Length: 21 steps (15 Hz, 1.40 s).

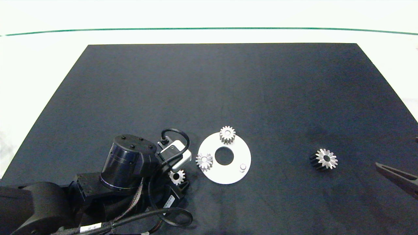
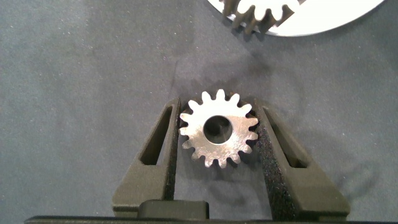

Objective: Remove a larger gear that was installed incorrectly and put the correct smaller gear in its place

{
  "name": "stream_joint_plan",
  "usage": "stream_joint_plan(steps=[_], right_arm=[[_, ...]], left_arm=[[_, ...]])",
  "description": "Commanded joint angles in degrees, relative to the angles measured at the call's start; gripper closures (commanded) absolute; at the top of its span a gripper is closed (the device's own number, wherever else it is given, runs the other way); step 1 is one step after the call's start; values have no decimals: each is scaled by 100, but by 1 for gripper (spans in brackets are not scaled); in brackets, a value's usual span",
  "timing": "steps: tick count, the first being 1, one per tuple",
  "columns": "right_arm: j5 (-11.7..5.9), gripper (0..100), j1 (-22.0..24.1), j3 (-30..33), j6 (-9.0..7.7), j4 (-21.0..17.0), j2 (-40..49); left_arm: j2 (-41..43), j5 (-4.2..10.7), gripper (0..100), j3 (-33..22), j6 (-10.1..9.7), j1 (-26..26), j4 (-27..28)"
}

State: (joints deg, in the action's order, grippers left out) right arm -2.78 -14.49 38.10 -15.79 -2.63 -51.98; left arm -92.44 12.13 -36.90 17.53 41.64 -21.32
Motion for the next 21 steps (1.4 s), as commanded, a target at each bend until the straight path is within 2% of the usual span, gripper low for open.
stream_joint_plan(steps=[1,4,8,12,18,21], right_arm=[[-3,0,-1,-4,-12,0,4],[-3,0,-1,-4,-12,0,4],[5,0,-10,-4,-3,0,4],[5,0,-10,-4,-3,-9,39],[-3,0,-10,5,85,-9,100],[-3,0,-10,40,93,-9,215]], left_arm=[[60,9,81,7,14,19,67],[200,53,81,-19,14,81,295],[402,299,81,-89,22,371,638],[464,510,81,-186,22,705,682],[367,580,81,-502,49,1153,691],[288,580,81,-1135,66,1276,1385]])
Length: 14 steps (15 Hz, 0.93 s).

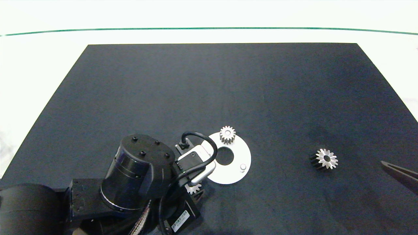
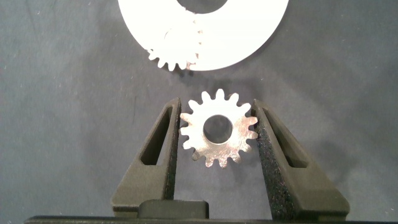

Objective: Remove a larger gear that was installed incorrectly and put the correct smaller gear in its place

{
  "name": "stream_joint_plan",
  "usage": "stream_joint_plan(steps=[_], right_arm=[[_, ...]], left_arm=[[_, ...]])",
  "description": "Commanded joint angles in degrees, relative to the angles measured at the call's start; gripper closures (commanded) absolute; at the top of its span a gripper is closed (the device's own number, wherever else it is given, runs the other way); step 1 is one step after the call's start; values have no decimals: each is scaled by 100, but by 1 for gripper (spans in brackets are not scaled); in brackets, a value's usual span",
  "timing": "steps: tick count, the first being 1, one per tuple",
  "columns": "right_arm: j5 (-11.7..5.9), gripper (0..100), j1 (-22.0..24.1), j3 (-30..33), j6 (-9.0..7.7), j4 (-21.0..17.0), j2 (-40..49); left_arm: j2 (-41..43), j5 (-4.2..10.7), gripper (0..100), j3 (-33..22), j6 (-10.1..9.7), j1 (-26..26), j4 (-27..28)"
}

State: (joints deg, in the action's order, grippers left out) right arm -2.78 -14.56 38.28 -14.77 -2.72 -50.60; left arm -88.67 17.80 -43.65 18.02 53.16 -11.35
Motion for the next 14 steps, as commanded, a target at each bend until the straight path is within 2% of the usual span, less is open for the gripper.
stream_joint_plan(steps=[1,2,5,7,12,14], right_arm=[[-3,0,-3,39,-8,-1,94],[-3,0,-3,83,-8,-9,103],[-3,0,-3,206,1,-1,103],[-47,0,-3,285,150,-18,261],[-65,0,14,347,177,-264,631],[-82,0,23,365,186,-273,727]], left_arm=[[-97,13,81,-732,18,142,660],[-185,31,81,-1013,18,212,871],[-414,57,81,-1427,18,221,906],[-563,66,81,-1602,18,221,906],[-871,83,81,-1892,-9,493,871],[-994,154,81,-1980,-9,572,871]])
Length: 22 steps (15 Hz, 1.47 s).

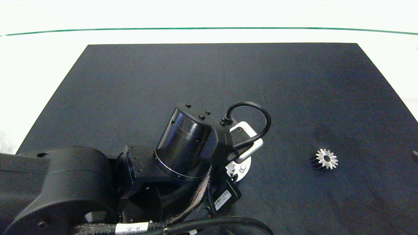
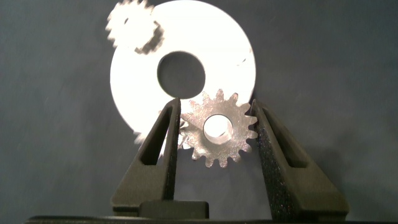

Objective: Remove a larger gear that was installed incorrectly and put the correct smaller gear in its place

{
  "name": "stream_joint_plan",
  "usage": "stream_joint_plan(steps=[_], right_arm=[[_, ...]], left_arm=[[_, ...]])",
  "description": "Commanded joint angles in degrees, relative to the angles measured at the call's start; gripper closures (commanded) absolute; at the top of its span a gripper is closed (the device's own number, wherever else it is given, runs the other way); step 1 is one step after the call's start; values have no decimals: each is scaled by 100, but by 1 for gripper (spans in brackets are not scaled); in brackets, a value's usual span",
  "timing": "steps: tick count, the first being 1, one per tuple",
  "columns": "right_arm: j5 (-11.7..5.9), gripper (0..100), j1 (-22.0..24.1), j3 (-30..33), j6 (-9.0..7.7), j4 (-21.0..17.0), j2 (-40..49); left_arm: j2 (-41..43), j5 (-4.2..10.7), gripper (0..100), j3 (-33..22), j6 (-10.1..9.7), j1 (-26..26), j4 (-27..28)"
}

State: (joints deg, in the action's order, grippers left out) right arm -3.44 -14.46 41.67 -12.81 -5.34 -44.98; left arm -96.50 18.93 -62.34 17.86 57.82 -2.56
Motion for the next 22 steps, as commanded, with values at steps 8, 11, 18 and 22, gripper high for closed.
stream_joint_plan(steps=[8,11,18,22], right_arm=[[-34,0,92,157,-11,-90,350],[-34,0,92,149,-11,-178,376],[-25,0,83,131,51,-204,411],[-25,0,83,87,139,-231,455]], left_arm=[[-686,181,81,-261,-19,326,-227],[-818,190,81,-516,-19,335,-210],[-1169,190,81,-1122,-19,423,-219],[-1222,190,81,-1140,-2,397,-219]])
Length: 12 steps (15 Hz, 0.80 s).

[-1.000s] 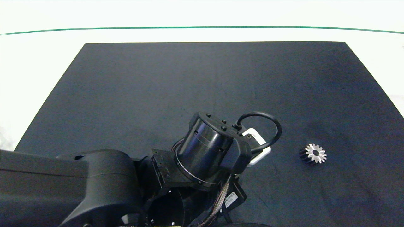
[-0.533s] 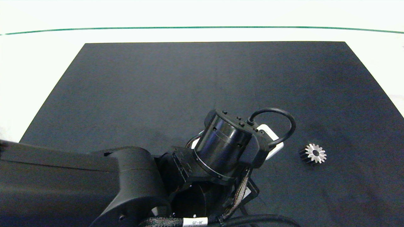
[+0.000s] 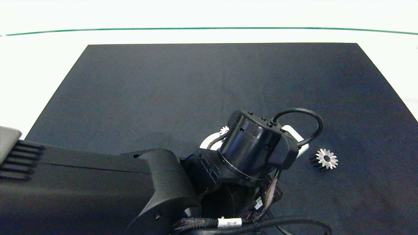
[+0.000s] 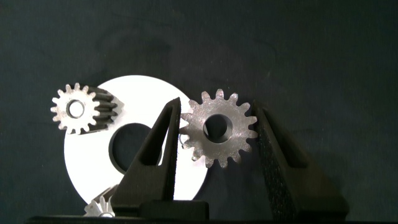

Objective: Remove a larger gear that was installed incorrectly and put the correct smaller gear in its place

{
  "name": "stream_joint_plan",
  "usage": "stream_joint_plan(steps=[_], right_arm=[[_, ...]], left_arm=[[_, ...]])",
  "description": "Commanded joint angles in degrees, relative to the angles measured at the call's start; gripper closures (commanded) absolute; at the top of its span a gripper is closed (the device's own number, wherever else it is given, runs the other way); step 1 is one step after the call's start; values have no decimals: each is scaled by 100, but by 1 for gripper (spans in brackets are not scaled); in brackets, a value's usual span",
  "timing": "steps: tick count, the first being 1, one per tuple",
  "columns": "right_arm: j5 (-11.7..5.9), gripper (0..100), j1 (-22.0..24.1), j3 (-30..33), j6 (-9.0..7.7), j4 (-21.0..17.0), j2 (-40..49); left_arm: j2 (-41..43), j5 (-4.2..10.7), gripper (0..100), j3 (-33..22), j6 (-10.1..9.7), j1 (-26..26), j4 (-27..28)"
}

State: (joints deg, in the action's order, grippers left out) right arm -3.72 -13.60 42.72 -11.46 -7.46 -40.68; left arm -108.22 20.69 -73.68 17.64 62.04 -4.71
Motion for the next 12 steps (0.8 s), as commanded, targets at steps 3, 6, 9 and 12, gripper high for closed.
stream_joint_plan(steps=[3,6,9,12], right_arm=[[3,0,-2,-9,3,-194,95],[11,0,-2,-26,3,-203,95],[11,0,-2,-53,12,-203,95],[11,0,-2,-62,12,-203,95]], left_arm=[[-86,5,81,-6,20,-34,-13],[-86,14,81,3,29,-60,-22],[-112,14,81,12,29,-78,-110],[-174,14,81,38,29,-139,-224]])
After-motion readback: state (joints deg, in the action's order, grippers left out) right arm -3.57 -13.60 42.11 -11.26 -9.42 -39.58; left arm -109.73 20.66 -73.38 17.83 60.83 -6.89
